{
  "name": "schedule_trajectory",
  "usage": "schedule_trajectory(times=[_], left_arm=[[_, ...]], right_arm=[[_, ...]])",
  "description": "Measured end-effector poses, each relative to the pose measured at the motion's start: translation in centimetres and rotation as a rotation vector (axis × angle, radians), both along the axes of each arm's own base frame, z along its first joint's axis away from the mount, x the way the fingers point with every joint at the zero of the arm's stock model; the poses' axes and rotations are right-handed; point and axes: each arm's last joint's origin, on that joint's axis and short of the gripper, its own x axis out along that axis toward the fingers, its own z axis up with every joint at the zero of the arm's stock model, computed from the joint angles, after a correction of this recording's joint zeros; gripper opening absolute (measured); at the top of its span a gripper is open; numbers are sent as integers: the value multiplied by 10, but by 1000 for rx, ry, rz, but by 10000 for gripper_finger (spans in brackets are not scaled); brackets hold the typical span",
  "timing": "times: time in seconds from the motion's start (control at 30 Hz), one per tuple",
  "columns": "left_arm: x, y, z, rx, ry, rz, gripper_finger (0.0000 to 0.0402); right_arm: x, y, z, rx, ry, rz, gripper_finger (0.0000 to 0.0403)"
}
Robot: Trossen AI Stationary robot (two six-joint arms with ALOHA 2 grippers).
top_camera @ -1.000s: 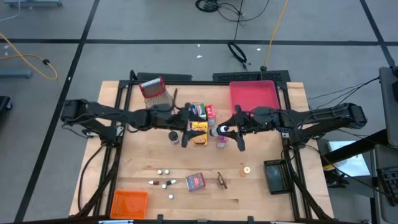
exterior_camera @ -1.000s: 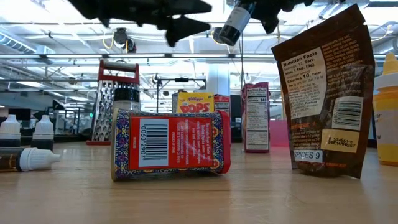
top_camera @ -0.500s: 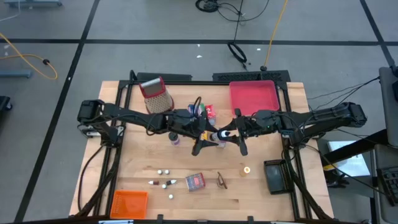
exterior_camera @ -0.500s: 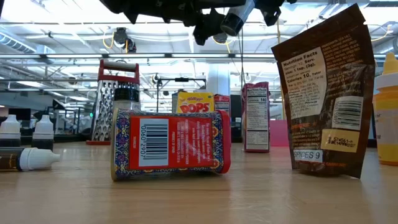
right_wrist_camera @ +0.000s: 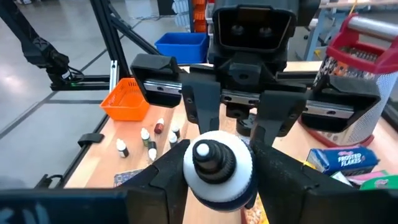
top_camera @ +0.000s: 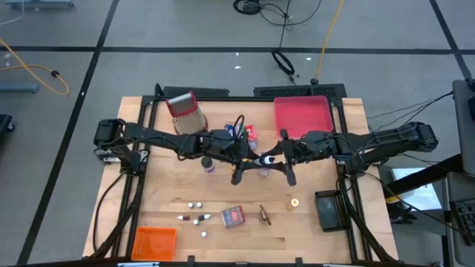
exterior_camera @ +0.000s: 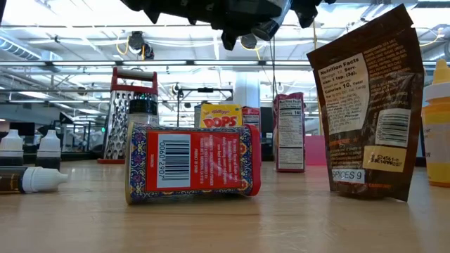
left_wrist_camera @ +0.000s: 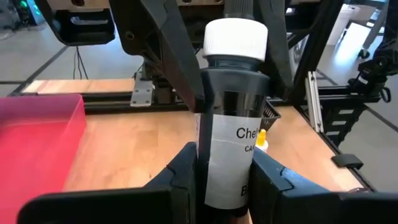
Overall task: Pick & Place Kitchen Items
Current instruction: Put the large black food coloring bottle into the orange bin
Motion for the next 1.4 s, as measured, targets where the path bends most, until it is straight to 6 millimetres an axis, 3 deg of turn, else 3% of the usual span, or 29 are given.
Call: schedule_trajectory(times=[0.2,0.4,0.7,0.9,1.07,1.4], left_arm=[[-1,-8,-1,-43,32,-13,82],[-12,-24,-11,-33,197,8,99],[-40,-59,-6,39,339,147,84],[-76,-83,6,42,421,355,94],[-106,-114,10,-7,424,493,84],[-161,-182,9,-177,277,594,93]], right_arm=[[-17,-2,12,-41,-34,15,172],[-39,-4,20,-27,-23,-11,166],[-50,-3,10,-6,12,-3,159],[-48,-3,-2,-4,27,3,159],[-48,-3,-9,-11,48,5,159],[-48,-3,-12,-5,58,10,159]])
